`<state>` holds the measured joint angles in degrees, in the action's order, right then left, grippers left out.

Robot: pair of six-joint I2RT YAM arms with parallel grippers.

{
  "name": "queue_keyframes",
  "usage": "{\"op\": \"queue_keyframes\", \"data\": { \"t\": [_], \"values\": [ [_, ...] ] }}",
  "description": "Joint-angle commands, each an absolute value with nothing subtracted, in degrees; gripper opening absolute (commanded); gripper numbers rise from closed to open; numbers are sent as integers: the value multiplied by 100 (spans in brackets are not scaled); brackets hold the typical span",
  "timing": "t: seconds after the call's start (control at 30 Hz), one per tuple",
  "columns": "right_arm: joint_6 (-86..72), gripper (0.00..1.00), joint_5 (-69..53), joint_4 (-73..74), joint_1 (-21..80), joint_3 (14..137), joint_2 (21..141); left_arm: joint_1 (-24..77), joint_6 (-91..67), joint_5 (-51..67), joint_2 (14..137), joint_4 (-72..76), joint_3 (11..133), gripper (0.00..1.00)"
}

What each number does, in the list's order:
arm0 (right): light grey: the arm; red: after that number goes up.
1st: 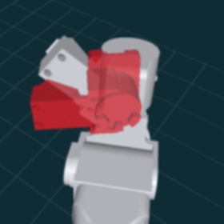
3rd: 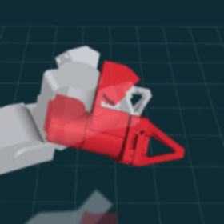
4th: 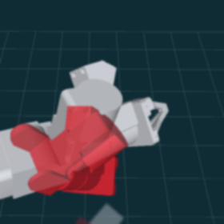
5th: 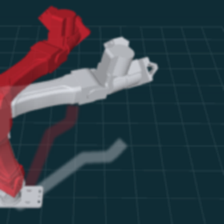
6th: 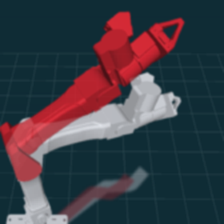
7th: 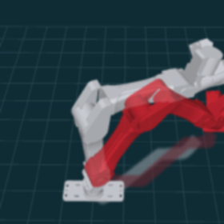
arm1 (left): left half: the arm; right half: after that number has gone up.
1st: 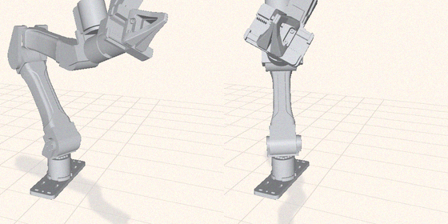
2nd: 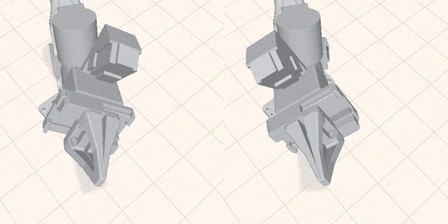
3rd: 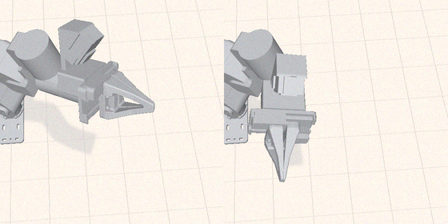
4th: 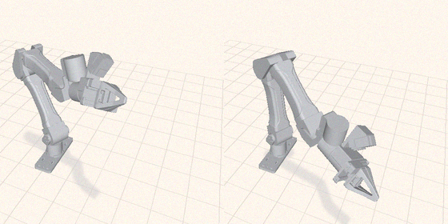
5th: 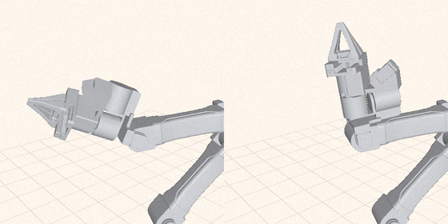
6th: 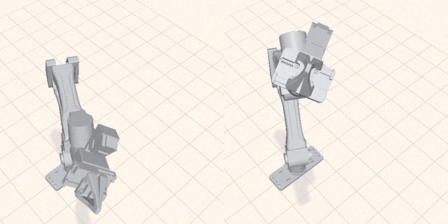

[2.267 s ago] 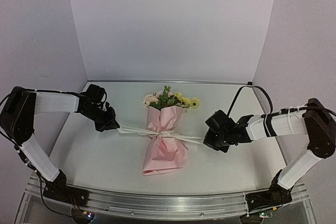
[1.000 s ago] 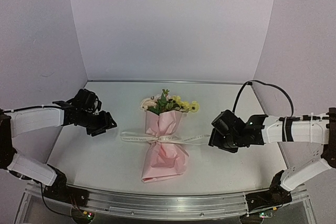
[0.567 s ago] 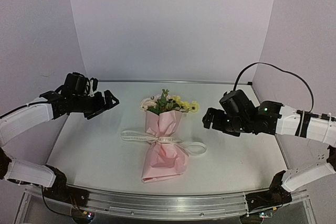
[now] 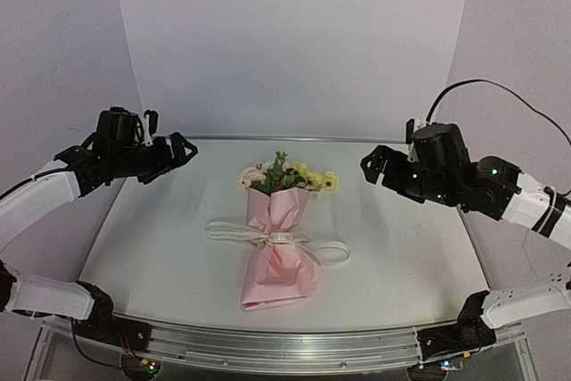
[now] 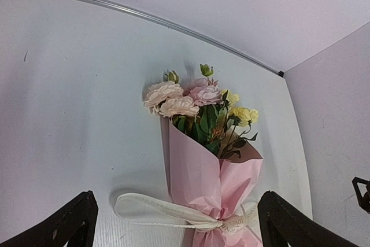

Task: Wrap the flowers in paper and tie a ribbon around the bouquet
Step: Reset both arms

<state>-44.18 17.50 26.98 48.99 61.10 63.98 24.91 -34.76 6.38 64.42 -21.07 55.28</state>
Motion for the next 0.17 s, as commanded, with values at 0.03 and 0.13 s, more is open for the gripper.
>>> {"op": "queue_keyframes", "data": {
  "t": [0.03,0.13],
  "values": [
    [-4254,98,2123,2672,4880,6242,6233,2467,-3390,350,6181,-2032,5922,100],
    [-4243,98,2139,2672,4884,6240,6223,2465,-3344,302,6122,-2027,5933,100]
  ]
}}
